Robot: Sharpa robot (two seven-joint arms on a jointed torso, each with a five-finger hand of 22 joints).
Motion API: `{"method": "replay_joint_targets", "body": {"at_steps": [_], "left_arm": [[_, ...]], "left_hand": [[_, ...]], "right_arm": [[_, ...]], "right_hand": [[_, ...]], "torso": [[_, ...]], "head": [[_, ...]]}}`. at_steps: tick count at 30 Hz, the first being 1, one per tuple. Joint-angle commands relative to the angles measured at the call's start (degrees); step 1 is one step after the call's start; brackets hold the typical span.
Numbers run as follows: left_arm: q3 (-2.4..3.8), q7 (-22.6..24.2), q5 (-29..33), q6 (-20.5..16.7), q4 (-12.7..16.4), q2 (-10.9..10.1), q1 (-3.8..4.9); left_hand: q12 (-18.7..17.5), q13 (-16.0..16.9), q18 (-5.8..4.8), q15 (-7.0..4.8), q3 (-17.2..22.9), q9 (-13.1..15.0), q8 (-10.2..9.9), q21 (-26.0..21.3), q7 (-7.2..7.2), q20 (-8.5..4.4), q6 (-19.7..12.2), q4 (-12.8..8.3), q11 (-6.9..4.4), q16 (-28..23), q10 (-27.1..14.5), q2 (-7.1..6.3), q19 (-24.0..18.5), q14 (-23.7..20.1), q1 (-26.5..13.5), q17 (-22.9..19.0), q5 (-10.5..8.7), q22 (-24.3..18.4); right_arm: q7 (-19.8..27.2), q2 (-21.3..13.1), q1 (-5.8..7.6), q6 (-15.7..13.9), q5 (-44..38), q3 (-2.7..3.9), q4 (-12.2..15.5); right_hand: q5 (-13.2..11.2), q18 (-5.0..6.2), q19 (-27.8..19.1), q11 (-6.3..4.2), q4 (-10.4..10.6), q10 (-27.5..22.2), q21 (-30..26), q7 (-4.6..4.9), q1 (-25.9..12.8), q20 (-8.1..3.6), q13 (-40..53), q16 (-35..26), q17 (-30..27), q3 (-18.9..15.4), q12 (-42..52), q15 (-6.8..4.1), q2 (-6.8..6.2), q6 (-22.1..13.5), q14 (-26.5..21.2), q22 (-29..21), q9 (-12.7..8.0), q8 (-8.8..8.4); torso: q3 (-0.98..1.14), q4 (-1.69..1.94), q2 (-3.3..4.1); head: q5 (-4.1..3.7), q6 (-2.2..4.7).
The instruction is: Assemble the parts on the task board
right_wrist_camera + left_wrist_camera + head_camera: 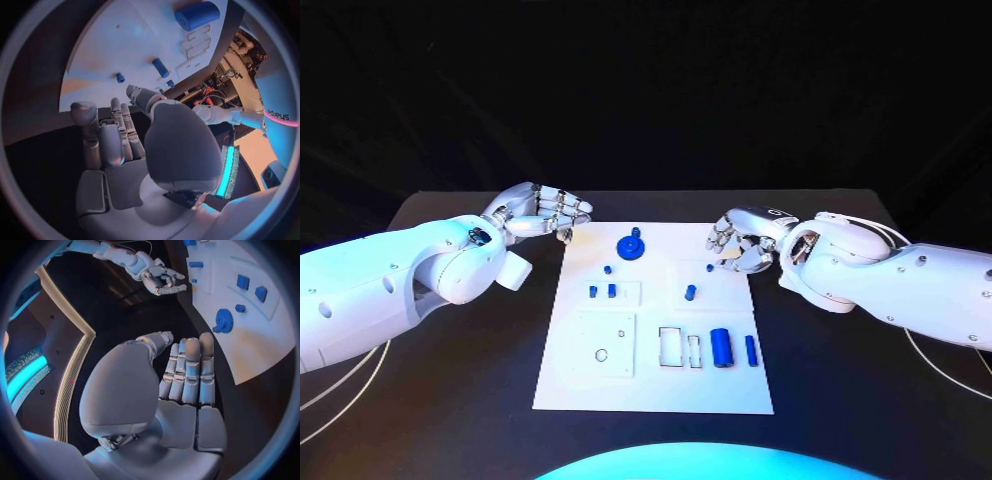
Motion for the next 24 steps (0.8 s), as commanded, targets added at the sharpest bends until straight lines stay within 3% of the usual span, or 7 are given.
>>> {"method": "replay_joint_targets", "body": {"at_steps": [1, 4, 7, 15, 24], "left_arm": [[-0.07, 2.6, 5.1, 0.2, 0.6, -0.1, 0.01], [-0.21, 2.6, 5.6, -0.2, 1.0, -0.3, 0.01], [-0.27, 2.7, 6.2, -0.4, 1.4, -0.5, 0.0], [-0.33, 2.7, 7.1, -0.4, 2.1, -0.7, -0.01], [-0.34, 2.4, 7.3, 0.2, 2.5, -0.6, -0.01]], "left_hand": [[-0.1, 0.0, 0.38, 0.44, -0.3, 0.1, 0.3, -0.4, 0.03, 0.23, -0.3, -0.1, -0.01, -0.2, -0.5, 0.58, 0.5, 0.1, -0.2, -0.1, 0.29, -0.1], [-0.1, 0.0, 0.38, 0.45, -0.3, 0.1, 0.4, -0.4, 0.04, 0.24, -0.3, -0.1, -0.01, -0.2, -0.5, 0.61, 0.5, 0.1, -0.2, -0.1, 0.3, -0.1], [-0.1, 0.0, 0.38, 0.45, -0.3, 0.1, 0.4, -0.4, 0.04, 0.24, -0.3, -0.1, -0.01, -0.2, -0.5, 0.61, 0.5, 0.1, -0.2, -0.1, 0.3, -0.1], [-0.1, 0.0, 0.39, 0.45, -0.3, 0.1, 0.4, -0.4, 0.05, 0.25, -0.3, -0.1, 0.0, -0.2, -0.5, 0.6, 0.5, 0.1, -0.2, -0.1, 0.29, -0.2], [0.2, 0.0, 0.42, 0.49, -0.5, 0.3, 0.7, 0.2, 0.04, 0.35, -0.5, -0.1, 0.0, -0.1, -0.6, 0.8, 1.6, 0.1, -0.2, -0.1, 0.3, 0.0]], "right_arm": [[-3.3, 0.4, -0.24, 2.6, -4.9, -0.02, -0.1], [-3.7, 0.9, -0.48, 3.2, -5.6, -0.04, -0.2], [-4.1, 1.3, -0.77, 3.6, -6.2, -0.05, -0.5], [-4.4, 2.5, -1.28, 3.9, -7.1, -0.07, -1.6], [-4.1, 4.2, -2.06, 4.0, -7.3, -0.07, -3.2]], "right_hand": [[-0.1, -0.92, 0.9, -0.1, 0.3, -0.4, 1.1, -0.22, -0.6, 0.12, 0.0, 0.6, 0.5, -0.2, 0.3, 0.26, 0.0, 0.4, 2.8, 1.2, 0.1, -0.12], [-0.1, -1.04, 1.3, -0.14, 0.3, 0.0, 1.8, -0.19, -0.4, 0.17, 0.1, 1.1, 0.8, -0.1, 0.4, 0.19, 0.1, 0.5, 2.8, 1.9, 0.2, -0.08], [-0.1, -1.08, 1.4, -0.17, 0.3, 0.1, 2.1, -0.21, -0.3, 0.19, 0.1, 1.2, 0.9, 0.0, 0.5, 0.17, 0.1, 0.6, 2.7, 2.2, 0.2, -0.05], [-0.1, -1.26, 1.9, -0.37, 0.4, 0.8, 3.2, -0.42, -0.1, 0.16, 0.1, 1.7, 1.2, 0.4, 0.8, 0.06, 0.32, 1.1, 2.6, 3.4, 0.4, 0.16], [-0.1, -1.45, 2.5, -0.87, 0.7, 2.1, 4.7, -0.99, 0.4, -0.12, 0.1, 2.6, 1.5, 1.9, 1.3, -0.31, 1.45, 2.4, 2.4, 5.1, 1.0, 0.89]], "torso": [[0.0, 0.06, 0.01], [0.06, 0.07, 0.06], [-0.05, -0.01, 0.06], [-0.02, -0.05, 0.05], [-0.02, 0.07, 0.06]], "head": [[0.22, -0.05], [0.13, -0.09], [0.2, -0.17], [0.21, -0.29], [0.28, -0.51]]}}
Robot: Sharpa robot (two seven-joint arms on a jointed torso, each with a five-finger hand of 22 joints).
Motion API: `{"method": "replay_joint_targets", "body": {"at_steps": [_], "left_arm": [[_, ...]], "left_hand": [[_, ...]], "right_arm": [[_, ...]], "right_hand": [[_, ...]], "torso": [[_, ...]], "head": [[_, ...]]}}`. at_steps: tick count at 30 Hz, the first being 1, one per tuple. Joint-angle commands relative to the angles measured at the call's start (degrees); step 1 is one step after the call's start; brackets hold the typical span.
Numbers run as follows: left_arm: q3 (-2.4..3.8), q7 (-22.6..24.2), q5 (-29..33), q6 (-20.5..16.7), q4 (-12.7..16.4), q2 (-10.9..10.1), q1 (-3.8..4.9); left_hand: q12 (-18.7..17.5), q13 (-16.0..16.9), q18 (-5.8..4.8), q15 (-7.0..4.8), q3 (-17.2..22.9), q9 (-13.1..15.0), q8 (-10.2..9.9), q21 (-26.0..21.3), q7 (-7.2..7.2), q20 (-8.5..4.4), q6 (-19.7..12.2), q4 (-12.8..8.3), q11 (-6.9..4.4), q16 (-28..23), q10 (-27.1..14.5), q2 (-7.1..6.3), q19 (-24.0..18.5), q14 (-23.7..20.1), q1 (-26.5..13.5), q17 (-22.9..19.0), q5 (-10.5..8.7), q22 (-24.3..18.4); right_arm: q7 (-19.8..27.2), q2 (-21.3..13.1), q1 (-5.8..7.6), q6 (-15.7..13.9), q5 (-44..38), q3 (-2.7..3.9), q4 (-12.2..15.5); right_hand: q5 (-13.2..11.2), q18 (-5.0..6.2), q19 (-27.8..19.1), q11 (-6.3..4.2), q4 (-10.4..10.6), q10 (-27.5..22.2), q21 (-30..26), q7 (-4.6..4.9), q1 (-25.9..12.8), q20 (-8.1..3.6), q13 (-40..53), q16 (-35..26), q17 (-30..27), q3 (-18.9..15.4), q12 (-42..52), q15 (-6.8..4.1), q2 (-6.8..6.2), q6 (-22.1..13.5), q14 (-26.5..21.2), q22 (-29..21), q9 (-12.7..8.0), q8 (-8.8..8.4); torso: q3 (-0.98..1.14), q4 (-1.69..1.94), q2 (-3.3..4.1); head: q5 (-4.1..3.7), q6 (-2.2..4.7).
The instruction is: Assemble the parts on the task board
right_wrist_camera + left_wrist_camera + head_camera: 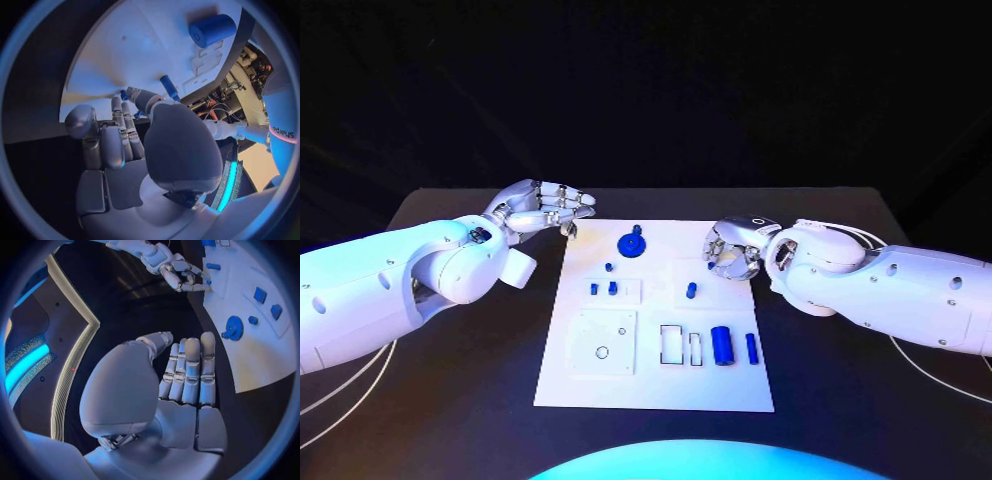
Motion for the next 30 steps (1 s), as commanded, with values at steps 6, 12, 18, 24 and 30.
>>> {"method": "replay_joint_targets", "body": {"at_steps": [6, 12, 18, 24, 30], "left_arm": [[0.03, 0.5, 1.0, 1.6, 0.4, -0.1, 0.02], [0.03, 0.4, 1.0, 2.3, 0.4, 0.0, 0.02], [0.03, 0.1, 0.8, 2.7, 0.4, 0.0, 0.02], [0.02, -0.1, 0.3, 2.8, 0.4, -0.1, 0.02], [0.0, -0.2, -0.2, 2.9, 0.4, 0.1, 0.02]], "left_hand": [[0.4, 0.1, 0.44, 0.23, -0.2, 0.1, 0.6, 0.7, 0.02, 0.03, -0.6, -0.2, -0.04, -0.1, -0.3, 0.75, 0.7, -0.1, 0.5, -0.1, 0.44, 0.2], [0.4, 0.1, 0.44, 0.23, -0.2, 0.1, 0.6, 0.7, 0.03, 0.03, -0.6, -0.3, -0.05, -0.1, -0.3, 0.8, 0.7, -0.2, 0.6, -0.1, 0.47, 0.2], [0.4, 0.1, 0.44, 0.23, -0.2, 0.1, 0.6, 0.7, 0.03, 0.03, -0.6, -0.3, -0.05, -0.1, -0.3, 0.8, 0.7, -0.2, 0.6, -0.1, 0.47, 0.2], [0.4, 0.1, 0.44, 0.23, -0.1, 0.2, 0.7, 0.8, 0.05, 0.02, -0.7, -0.3, -0.03, -0.1, -0.4, 0.82, 0.8, -0.2, 0.7, -0.1, 0.48, 0.2], [0.4, 0.1, 0.44, 0.23, -0.1, 0.2, 0.7, 0.8, 0.05, 0.02, -0.7, -0.3, -0.03, -0.1, -0.4, 0.82, 0.8, -0.2, 0.7, -0.1, 0.48, 0.2]], "right_arm": [[0.2, 0.8, -0.58, 1.4, -1.4, -0.01, -0.9], [-0.1, 1.2, -0.87, 2.3, -1.8, -0.02, -1.2], [-1.5, 1.5, -1.16, 3.8, -3.6, -0.06, -1.3], [-2.9, 1.5, -1.39, 3.9, -6.3, -0.1, -0.9], [-4.3, 1.5, -1.53, 1.3, -9.1, -0.11, -0.3]], "right_hand": [[-0.1, -0.56, 0.2, -0.37, 0.1, 1.2, 0.5, -0.43, 0.2, -0.41, 0.1, 0.5, -0.1, 1.2, 0.4, -0.54, 0.95, 1.1, 2.3, 0.4, 0.5, 0.82], [-0.1, -0.58, 0.2, -0.71, 0.2, 2.1, 0.7, -0.8, 0.2, -0.62, 0.1, 0.7, 0.0, 1.7, 0.6, -0.81, 1.32, 1.8, 2.3, 0.8, 0.9, 1.37], [-0.1, -0.58, 0.2, -1.11, -0.1, 3.2, 0.9, -1.17, 0.5, -0.92, 0.2, 0.9, -0.2, 2.4, 0.7, -1.15, 1.87, 2.6, 2.2, 1.1, 1.5, 2.06], [-0.1, -0.64, 0.3, -1.53, -1.2, 4.5, 1.4, -1.47, 1.6, -1.28, 0.4, 1.2, -0.1, 3.3, 0.9, -1.54, 2.46, 3.4, 2.2, 1.8, 2.2, 2.86], [0.0, -0.82, 0.5, -2.13, -3.4, 7.0, 2.9, -1.84, 3.1, -1.97, 0.9, 1.6, 0.0, 5.2, 1.3, -2.14, 3.22, 4.5, 2.2, 3.4, 3.4, 3.92]], "torso": [[-0.01, -0.05, 0.0], [0.0, 0.0, -0.03], [0.01, -0.02, -0.07], [0.04, -0.05, -0.07], [0.06, -0.02, -0.12]], "head": [[0.11, -0.29], [0.15, -0.51], [0.08, -0.68], [0.05, -0.75], [-0.11, -0.7]]}}
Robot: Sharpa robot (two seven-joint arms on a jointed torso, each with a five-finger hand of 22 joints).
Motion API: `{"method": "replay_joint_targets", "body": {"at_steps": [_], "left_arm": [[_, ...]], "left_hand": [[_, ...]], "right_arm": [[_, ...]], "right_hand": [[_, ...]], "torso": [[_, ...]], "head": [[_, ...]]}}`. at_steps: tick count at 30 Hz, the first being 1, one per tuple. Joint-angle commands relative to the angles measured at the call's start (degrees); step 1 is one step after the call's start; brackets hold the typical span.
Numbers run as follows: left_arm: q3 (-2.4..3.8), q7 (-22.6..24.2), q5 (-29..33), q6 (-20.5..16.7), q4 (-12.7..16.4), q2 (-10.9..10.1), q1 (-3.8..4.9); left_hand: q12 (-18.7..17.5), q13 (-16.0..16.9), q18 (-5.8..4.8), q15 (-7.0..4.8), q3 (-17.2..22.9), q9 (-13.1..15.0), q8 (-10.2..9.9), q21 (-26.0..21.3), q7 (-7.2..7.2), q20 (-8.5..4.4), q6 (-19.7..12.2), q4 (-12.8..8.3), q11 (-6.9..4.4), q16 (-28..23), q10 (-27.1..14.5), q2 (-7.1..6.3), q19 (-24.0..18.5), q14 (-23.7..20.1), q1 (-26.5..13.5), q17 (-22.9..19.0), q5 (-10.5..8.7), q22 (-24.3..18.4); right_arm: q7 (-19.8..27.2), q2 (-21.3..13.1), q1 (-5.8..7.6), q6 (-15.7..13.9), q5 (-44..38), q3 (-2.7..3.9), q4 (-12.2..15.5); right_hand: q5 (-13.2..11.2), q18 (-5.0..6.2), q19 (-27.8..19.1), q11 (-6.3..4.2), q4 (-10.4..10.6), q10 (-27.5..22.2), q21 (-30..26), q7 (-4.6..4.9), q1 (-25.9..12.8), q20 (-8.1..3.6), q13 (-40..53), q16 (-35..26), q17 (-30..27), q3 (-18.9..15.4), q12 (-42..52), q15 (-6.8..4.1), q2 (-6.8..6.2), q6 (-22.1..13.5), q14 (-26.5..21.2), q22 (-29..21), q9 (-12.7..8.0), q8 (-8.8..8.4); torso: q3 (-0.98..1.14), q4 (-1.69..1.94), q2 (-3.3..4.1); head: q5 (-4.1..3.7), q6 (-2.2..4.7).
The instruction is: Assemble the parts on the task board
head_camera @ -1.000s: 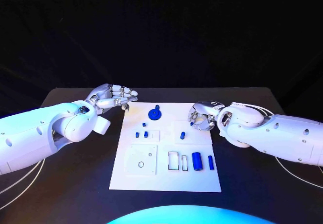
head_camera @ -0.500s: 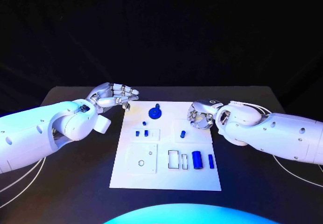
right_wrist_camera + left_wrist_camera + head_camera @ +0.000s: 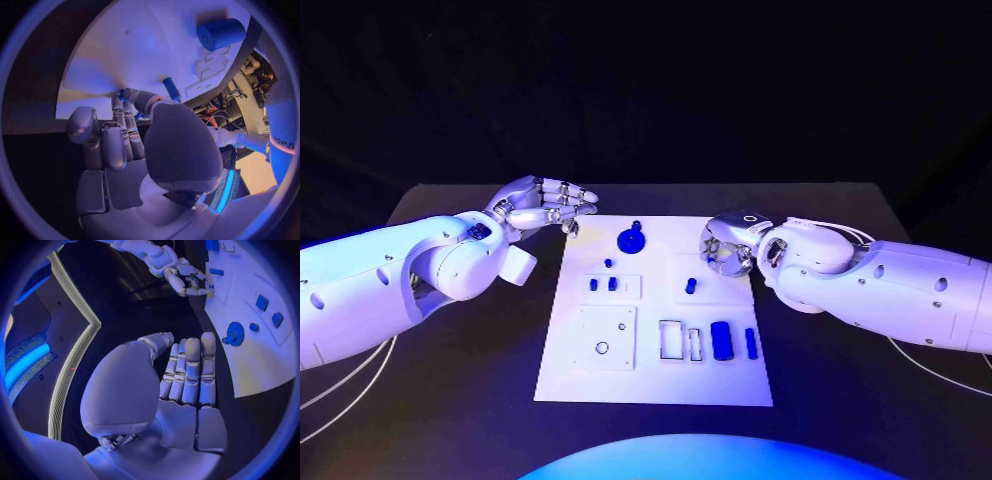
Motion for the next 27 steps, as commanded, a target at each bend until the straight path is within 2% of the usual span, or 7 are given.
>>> {"method": "replay_joint_targets", "body": {"at_steps": [1, 6, 11, 13, 19, 27], "left_arm": [[0.02, 0.1, -0.6, 1.1, 0.1, 0.1, 0.02], [-0.03, 0.0, -0.7, 1.1, 0.1, 0.2, 0.02], [-0.06, 0.0, -0.8, 1.0, -0.1, 0.4, 0.01], [-0.06, 0.0, -0.8, 1.0, -0.1, 0.4, 0.01], [-0.07, 0.0, -0.9, 0.9, -0.2, 0.5, 0.01], [-0.07, 0.0, -0.9, 0.9, -0.4, 0.7, 0.01]], "left_hand": [[0.3, 0.1, 0.45, 0.23, -0.1, 0.1, 0.4, 0.2, 0.05, 0.01, -0.3, -0.4, -0.02, -0.1, -0.4, 0.29, 0.4, -0.2, 0.2, -0.1, 0.24, 0.1], [0.3, 0.1, 0.45, 0.23, -0.1, 0.1, 0.4, 0.2, 0.05, 0.01, -0.3, -0.4, -0.02, -0.1, -0.4, 0.29, 0.4, -0.2, 0.2, -0.1, 0.24, 0.1], [0.3, 0.1, 0.45, 0.23, -0.1, 0.1, 0.4, 0.2, 0.05, 0.01, -0.3, -0.4, -0.02, -0.1, -0.4, 0.29, 0.4, -0.2, 0.2, -0.1, 0.24, 0.1], [0.3, 0.1, 0.45, 0.23, -0.1, 0.1, 0.4, 0.2, 0.05, 0.01, -0.3, -0.4, -0.02, -0.1, -0.4, 0.29, 0.4, -0.2, 0.2, -0.1, 0.24, 0.1], [0.3, 0.1, 0.45, 0.23, -0.1, 0.1, 0.5, 0.3, 0.07, 0.0, -0.4, -0.5, -0.01, -0.1, -0.4, 0.31, 0.5, -0.2, 0.3, -0.1, 0.23, 0.1], [0.3, 0.1, 0.45, 0.23, -0.1, 0.1, 0.5, 0.3, 0.07, 0.0, -0.4, -0.5, -0.01, -0.1, -0.4, 0.31, 0.5, -0.2, 0.3, -0.1, 0.23, 0.1]], "right_arm": [[-2.4, 0.0, -0.73, 0.8, -4.0, -0.52, 0.1], [-2.8, 0.1, -0.76, -1.6, -4.7, -0.51, 0.5], [-2.5, -0.2, -0.77, -3.7, -5.0, -0.5, 1.0], [-2.5, -0.4, -0.75, -4.1, -5.0, -0.5, 1.2], [-2.3, -1.1, -0.56, -5.3, -4.8, -0.44, 2.3], [-1.4, -2.1, 0.08, -6.8, -3.7, -0.2, 3.5]], "right_hand": [[0.4, -0.91, 0.2, -1.68, -0.8, 2.4, 0.9, 0.05, 1.2, -0.5, 0.9, 0.6, 0.2, 0.6, 0.2, -0.49, 0.84, 0.6, 2.2, 0.9, 0.4, 0.41], [0.4, -0.97, 0.3, -1.81, -1.3, 2.9, 1.4, -0.06, 1.1, -0.64, 1.0, 0.7, 0.3, 1.3, 0.2, -0.6, 0.84, 0.7, 2.2, 1.4, 0.7, 0.59], [0.4, -1.02, 0.4, -1.85, -1.5, 3.1, 1.7, -0.1, 1.1, -0.7, 1.1, 0.8, 0.4, 1.5, 0.1, -0.65, 0.78, 0.7, 2.2, 1.8, 0.9, 0.66], [0.4, -1.02, 0.4, -1.85, -1.5, 3.1, 1.7, -0.1, 1.1, -0.7, 1.1, 0.8, 0.4, 1.5, 0.1, -0.65, 0.78, 0.7, 2.2, 1.8, 0.9, 0.66], [0.4, -1.05, 0.5, -1.87, -1.6, 3.2, 1.8, -0.11, 1.0, -0.72, 1.1, 0.9, 0.5, 1.7, 0.1, -0.67, 0.76, 0.8, 2.3, 2.0, 1.0, 0.7], [0.4, -1.07, 0.5, -1.88, -1.7, 3.3, 1.9, -0.13, 1.0, -0.73, 1.2, 1.0, 0.6, 1.8, 0.1, -0.68, 0.74, 0.8, 2.3, 2.1, 1.0, 0.73]], "torso": [[0.04, 0.02, -0.01], [0.04, 0.01, -0.01], [-0.06, -0.02, -0.04], [-0.11, -0.06, -0.03], [-0.02, 0.02, -0.02], [-0.07, -0.06, -0.02]], "head": [[-0.11, 0.06], [-0.14, 0.05], [-0.16, 0.08], [-0.21, 0.15], [-0.16, 0.19], [0.05, 0.41]]}}
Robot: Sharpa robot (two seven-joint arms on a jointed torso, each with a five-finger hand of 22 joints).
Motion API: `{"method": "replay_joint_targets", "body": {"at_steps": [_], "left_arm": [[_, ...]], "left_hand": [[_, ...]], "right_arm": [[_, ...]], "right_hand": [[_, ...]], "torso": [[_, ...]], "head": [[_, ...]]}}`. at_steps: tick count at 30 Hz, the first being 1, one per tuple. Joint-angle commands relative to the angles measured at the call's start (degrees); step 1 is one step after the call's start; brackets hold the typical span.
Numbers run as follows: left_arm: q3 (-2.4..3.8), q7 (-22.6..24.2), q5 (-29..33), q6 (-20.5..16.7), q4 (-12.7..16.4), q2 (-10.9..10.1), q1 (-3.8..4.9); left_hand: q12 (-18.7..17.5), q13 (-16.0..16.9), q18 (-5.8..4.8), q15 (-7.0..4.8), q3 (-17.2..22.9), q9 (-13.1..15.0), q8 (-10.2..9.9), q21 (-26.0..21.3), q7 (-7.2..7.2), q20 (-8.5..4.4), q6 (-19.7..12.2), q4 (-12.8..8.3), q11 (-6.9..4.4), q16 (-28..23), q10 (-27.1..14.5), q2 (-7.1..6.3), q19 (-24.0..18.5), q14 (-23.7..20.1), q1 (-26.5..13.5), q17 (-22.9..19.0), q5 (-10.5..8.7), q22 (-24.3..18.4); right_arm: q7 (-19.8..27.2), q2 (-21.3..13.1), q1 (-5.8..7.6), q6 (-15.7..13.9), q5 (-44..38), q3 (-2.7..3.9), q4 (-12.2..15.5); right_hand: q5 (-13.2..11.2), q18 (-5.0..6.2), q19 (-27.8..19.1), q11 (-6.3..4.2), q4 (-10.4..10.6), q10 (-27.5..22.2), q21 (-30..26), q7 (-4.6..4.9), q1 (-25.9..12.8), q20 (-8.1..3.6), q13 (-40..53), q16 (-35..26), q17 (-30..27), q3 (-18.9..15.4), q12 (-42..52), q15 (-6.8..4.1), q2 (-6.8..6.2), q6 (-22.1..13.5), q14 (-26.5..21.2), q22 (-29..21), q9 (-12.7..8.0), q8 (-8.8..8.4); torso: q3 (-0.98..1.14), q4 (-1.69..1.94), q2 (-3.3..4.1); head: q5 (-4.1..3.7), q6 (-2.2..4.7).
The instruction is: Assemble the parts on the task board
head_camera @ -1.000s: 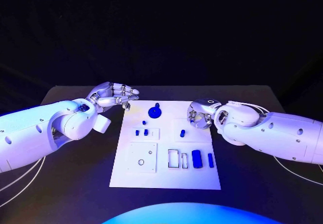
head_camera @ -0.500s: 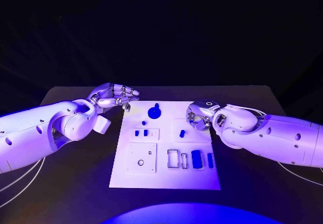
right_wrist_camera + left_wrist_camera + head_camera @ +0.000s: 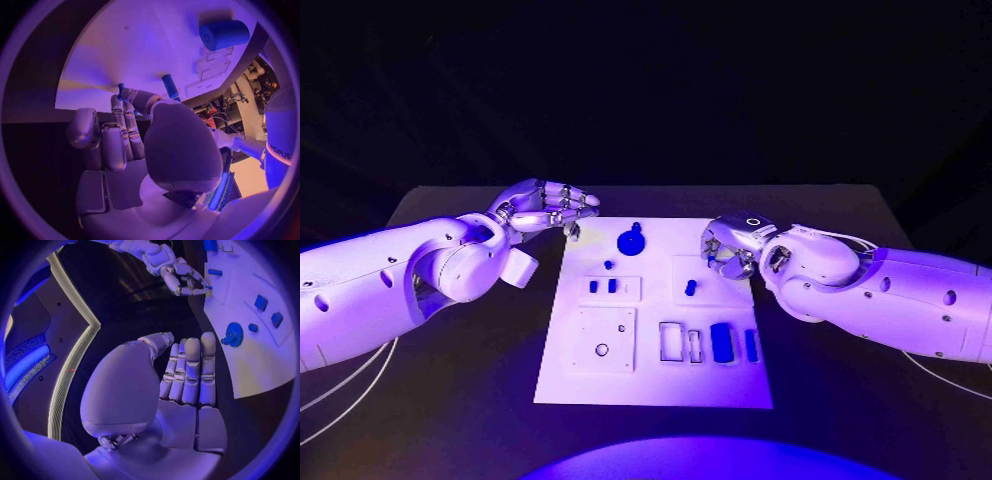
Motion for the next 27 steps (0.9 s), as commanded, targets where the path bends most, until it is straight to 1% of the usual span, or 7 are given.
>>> {"method": "replay_joint_targets", "body": {"at_steps": [1, 7, 13, 17, 18, 25, 27], "left_arm": [[0.03, 0.2, -0.2, 0.7, 0.0, 0.2, 0.02], [0.03, 0.2, -0.2, 0.7, -0.1, 0.3, 0.02], [0.03, 0.3, -0.2, 0.6, -0.1, 0.3, 0.02], [0.03, 0.5, -0.2, 0.4, -0.1, 0.4, 0.01], [0.03, 0.6, -0.2, 0.3, -0.1, 0.4, 0.01], [0.03, 1.1, 0.1, -0.2, -0.1, 0.6, -0.01], [0.03, 1.1, 0.2, -0.2, -0.1, 0.7, -0.02]], "left_hand": [[0.3, 0.1, 0.45, 0.23, 0.1, 0.1, 0.3, 0.3, 0.09, 0.0, -0.4, -0.3, 0.0, -0.1, -0.5, 0.31, 0.5, -0.2, 0.3, -0.1, 0.23, 0.1], [0.3, 0.1, 0.45, 0.24, 0.1, 0.1, 0.3, 0.3, 0.11, 0.0, -0.4, -0.4, 0.01, -0.1, -0.5, 0.31, 0.5, -0.2, 0.3, -0.1, 0.23, 0.1], [0.3, 0.1, 0.45, 0.24, 0.1, 0.1, 0.3, 0.3, 0.11, 0.0, -0.4, -0.4, 0.01, -0.1, -0.5, 0.31, 0.5, -0.2, 0.3, -0.1, 0.23, 0.1], [0.3, 0.1, 0.45, 0.24, 0.1, 0.1, 0.3, 0.3, 0.11, 0.0, -0.4, -0.4, 0.01, -0.1, -0.5, 0.31, 0.5, -0.2, 0.3, -0.1, 0.23, 0.1], [0.4, 0.1, 0.44, 0.26, 0.1, 0.1, 0.3, 0.3, 0.15, 0.01, -0.5, -0.4, 0.05, -0.2, -0.6, 0.3, 0.5, -0.3, 0.3, -0.1, 0.21, 0.1], [0.4, 0.1, 0.44, 0.26, 0.1, 0.1, 0.3, 0.3, 0.16, 0.01, -0.5, -0.4, 0.05, -0.2, -0.6, 0.3, 0.5, -0.3, 0.3, -0.1, 0.21, 0.1], [0.4, 0.1, 0.44, 0.26, 0.1, 0.1, 0.3, 0.3, 0.16, 0.01, -0.5, -0.4, 0.05, -0.2, -0.6, 0.3, 0.5, -0.3, 0.3, -0.1, 0.21, 0.1]], "right_arm": [[0.8, -0.5, 0.37, -2.1, 0.3, 0.18, 0.6], [2.0, -1.8, 1.13, -3.8, 2.2, 0.4, 2.4], [3.3, -2.9, 1.58, -5.6, 4.1, 0.58, 6.3], [3.7, -2.4, 1.41, -5.6, 4.5, 0.6, 8.0], [3.8, -2.1, 1.26, -5.6, 4.5, 0.61, 8.5], [4.4, 1.0, 0.12, -5.5, 4.4, 0.62, 10.3], [4.4, 2.1, -0.25, -5.1, 4.3, 0.61, 10.3]], "right_hand": [[0.2, -1.07, 0.2, -2.43, -0.1, 2.7, 0.1, -0.13, 0.9, -0.29, 1.1, 0.4, 0.0, 0.2, 0.4, -0.41, 0.69, 0.4, 2.4, 0.0, 0.0, 0.3], [0.2, -1.09, 0.2, -2.43, -0.2, 2.8, 0.2, -0.14, 0.9, -0.3, 1.1, 0.4, 0.1, 0.3, 0.4, -0.42, 0.68, 0.4, 2.4, 0.1, 0.1, 0.31], [0.2, -1.09, 0.2, -2.43, -0.2, 2.8, 0.2, -0.14, 0.9, -0.3, 1.2, 0.5, 0.2, 0.3, 0.4, -0.42, 0.68, 0.4, 2.4, 0.1, 0.1, 0.31], [0.1, -1.09, 0.2, -2.43, -0.2, 2.8, 0.2, -0.13, 0.9, -0.3, 1.2, 0.5, 0.2, 0.3, 0.3, -0.42, 0.66, 0.4, 2.5, 0.1, 0.1, 0.32], [0.1, -1.09, 0.2, -2.43, -0.2, 2.8, 0.2, -0.13, 0.9, -0.3, 1.2, 0.5, 0.2, 0.3, 0.3, -0.42, 0.66, 0.4, 2.5, 0.1, 0.1, 0.32], [0.1, -1.04, 0.1, -2.43, -0.2, 2.8, 0.0, -0.13, 0.9, -0.31, 1.2, 0.4, 0.1, 0.4, 0.3, -0.43, 0.67, 0.4, 2.4, -0.1, 0.1, 0.32], [0.2, -1.02, 0.0, -2.42, -0.3, 2.8, 0.0, -0.12, 0.9, -0.32, 1.2, 0.5, 0.1, 0.4, 0.3, -0.43, 0.67, 0.4, 2.4, -0.1, 0.2, 0.31]], "torso": [[-0.03, -0.07, 0.0], [0.0, -0.04, 0.07], [0.04, -0.11, 0.08], [0.11, -0.13, 0.07], [0.09, -0.11, 0.06], [0.0, 0.01, 0.06], [-0.04, 0.01, 0.08]], "head": [[0.12, 0.14], [0.31, 0.27], [0.83, 0.4], [1.6, 0.24], [2.13, 0.11], [3.26, -0.17], [4.07, -0.36]]}}
